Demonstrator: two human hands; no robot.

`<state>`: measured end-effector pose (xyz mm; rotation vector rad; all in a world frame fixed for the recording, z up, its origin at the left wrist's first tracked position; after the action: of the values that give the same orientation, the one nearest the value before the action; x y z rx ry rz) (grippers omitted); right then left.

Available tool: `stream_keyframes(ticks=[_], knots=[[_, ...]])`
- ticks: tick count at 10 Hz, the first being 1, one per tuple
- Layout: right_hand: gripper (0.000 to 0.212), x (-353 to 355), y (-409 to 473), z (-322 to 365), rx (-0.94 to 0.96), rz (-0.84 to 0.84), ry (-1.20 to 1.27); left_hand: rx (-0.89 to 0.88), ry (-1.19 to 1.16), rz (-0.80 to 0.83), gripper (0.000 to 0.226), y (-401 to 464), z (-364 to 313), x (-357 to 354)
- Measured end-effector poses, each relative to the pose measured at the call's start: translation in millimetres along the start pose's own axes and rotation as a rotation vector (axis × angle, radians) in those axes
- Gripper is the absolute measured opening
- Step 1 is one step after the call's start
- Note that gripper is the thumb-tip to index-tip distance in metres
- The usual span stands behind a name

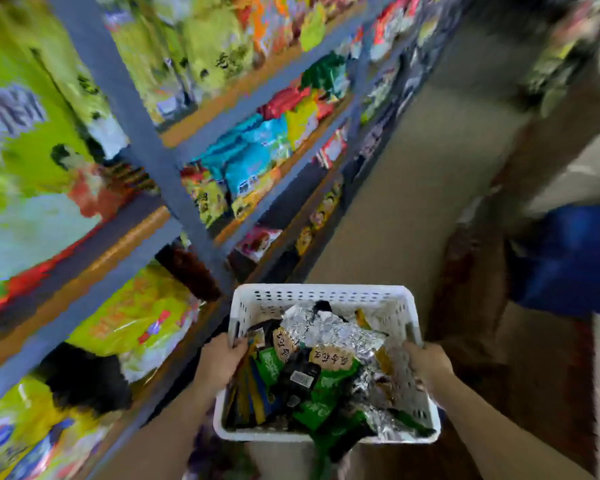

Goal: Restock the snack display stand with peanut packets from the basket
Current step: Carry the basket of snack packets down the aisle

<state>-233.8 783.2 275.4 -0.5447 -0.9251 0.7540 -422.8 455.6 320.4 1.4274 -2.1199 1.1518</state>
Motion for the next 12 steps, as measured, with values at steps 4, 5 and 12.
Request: stream_keyframes(ticks=[4,5,12], knots=[[0.025,179.1,230.2,155.1,-0.138,-0.266,-0.033,-0.118,0.083,0.135,0.033,244.1,-283.8,-127.0],[0.029,209.5,308.7,210.6,-0.174,-0.235,-0.048,-0.131,0.145,0.135,0.029,332.0,-356.8,-158.0],[0.028,598.5,792.5,592.7,-0.166,-0.414,0.125,-0.428,0.304,0.138,0.036,782.2,-996.7,-374.4]])
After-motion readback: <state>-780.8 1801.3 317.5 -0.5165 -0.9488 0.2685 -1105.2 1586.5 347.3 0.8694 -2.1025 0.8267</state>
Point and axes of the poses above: each hand's wrist, its own y-axis towards the middle knuckle, its own x-axis out of the back of the hand, z = x × y, the point moved 6 cm from there along y, towards the middle knuckle, and after that the axes turned 6 degrees about -y, right-handed, at the moved point
